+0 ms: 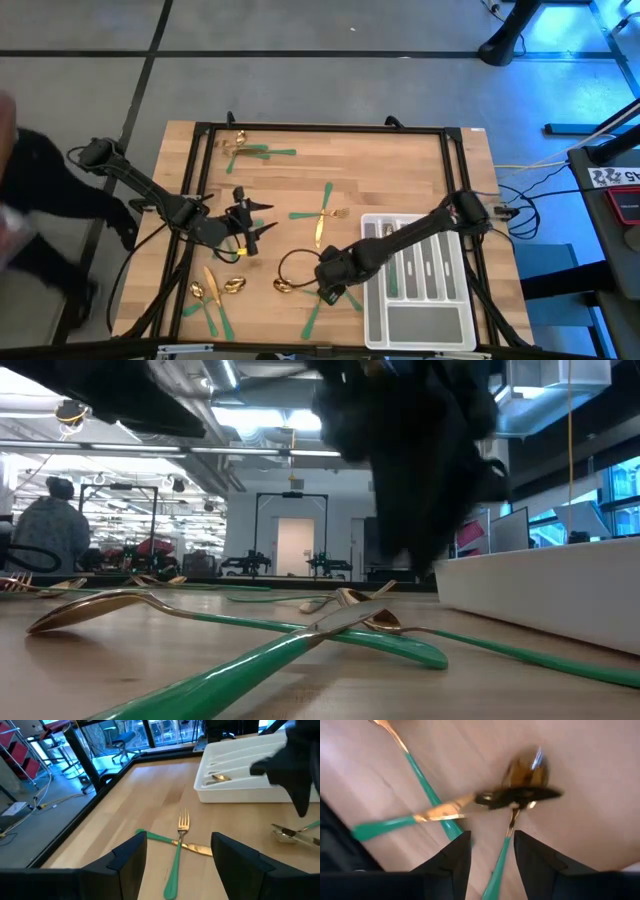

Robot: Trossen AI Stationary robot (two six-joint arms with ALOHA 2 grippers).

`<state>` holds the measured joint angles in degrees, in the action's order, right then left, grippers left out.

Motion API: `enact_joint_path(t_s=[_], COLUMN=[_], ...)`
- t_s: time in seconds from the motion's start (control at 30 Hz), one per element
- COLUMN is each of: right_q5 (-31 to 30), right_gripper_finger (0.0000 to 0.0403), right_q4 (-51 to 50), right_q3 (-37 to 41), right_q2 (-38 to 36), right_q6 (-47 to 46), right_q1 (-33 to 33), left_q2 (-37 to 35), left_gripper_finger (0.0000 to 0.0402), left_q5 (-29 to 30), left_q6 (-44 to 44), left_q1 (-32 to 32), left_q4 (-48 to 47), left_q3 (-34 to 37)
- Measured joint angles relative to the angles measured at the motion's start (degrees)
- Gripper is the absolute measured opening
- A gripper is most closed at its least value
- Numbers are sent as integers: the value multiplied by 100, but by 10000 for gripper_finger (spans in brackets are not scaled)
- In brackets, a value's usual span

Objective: Sort silverware
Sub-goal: Put the bottom right green spoon into the silverware rack

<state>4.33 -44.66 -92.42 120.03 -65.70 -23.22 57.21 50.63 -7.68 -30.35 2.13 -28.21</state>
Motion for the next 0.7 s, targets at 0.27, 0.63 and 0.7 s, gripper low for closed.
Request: enact_joint_path(t_s=[0.27,0.63,0.7], right_q5=[-45,-352,-385], right_gripper_finger=[150,77,39], right_q4=[18,-94,-129], right_q3=[0,-11,-7], right_q2=[427,514,516], right_q6=[-354,-269,-159], right_q1=[3,-7,-9], left_q2=[0,0,0], left_gripper_finger=[211,211,211], left_q5=[4,4,4], left_q6=[-130,-132,-132], left_q1=[0,2,2], left_q4=[-197,-197,-197], left_q3=[0,0,0])
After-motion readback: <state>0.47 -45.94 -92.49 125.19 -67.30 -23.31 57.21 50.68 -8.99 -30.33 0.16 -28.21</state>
